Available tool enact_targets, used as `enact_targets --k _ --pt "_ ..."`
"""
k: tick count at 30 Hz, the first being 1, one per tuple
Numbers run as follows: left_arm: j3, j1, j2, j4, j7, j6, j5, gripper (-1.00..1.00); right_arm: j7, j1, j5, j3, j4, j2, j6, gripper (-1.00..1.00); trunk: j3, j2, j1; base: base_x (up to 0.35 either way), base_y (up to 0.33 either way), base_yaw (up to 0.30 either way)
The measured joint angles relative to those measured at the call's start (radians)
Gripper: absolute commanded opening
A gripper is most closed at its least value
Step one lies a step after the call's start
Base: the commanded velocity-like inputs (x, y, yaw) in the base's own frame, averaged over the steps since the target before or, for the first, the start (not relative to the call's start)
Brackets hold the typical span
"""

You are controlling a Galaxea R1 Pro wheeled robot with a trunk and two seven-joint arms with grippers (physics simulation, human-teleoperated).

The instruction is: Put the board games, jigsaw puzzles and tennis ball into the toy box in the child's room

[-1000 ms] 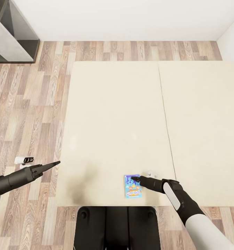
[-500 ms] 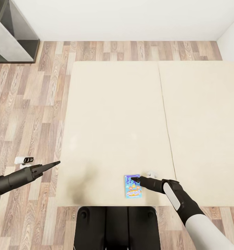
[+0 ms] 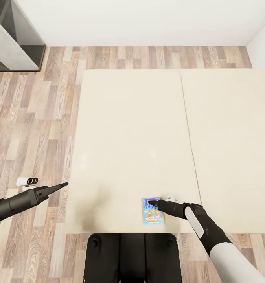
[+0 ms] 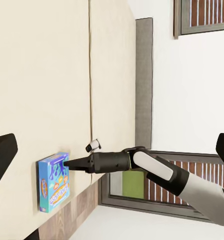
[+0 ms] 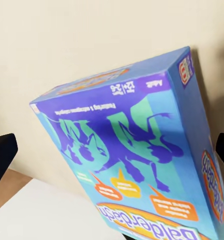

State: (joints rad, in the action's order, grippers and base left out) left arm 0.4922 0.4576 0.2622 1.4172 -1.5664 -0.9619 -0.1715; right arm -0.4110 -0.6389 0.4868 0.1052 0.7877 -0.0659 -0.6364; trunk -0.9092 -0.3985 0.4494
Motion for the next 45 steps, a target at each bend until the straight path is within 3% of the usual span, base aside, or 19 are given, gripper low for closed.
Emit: enact_targets --k 19,45 --pt "0.000 0.001 0.000 0.000 0.000 0.000 0.000 1.00 0.015 -0.001 0.005 0.001 0.000 0.001 -0.102 1.00 0.000 0.000 0.000 0.000 0.000 0.000" --pt "0.002 0.000 0.002 0.000 0.000 0.000 0.000 1.00 0.022 0.001 0.003 0.004 0.001 0.002 -0.100 1.00 0.000 0.000 0.000 0.000 0.033 0.000"
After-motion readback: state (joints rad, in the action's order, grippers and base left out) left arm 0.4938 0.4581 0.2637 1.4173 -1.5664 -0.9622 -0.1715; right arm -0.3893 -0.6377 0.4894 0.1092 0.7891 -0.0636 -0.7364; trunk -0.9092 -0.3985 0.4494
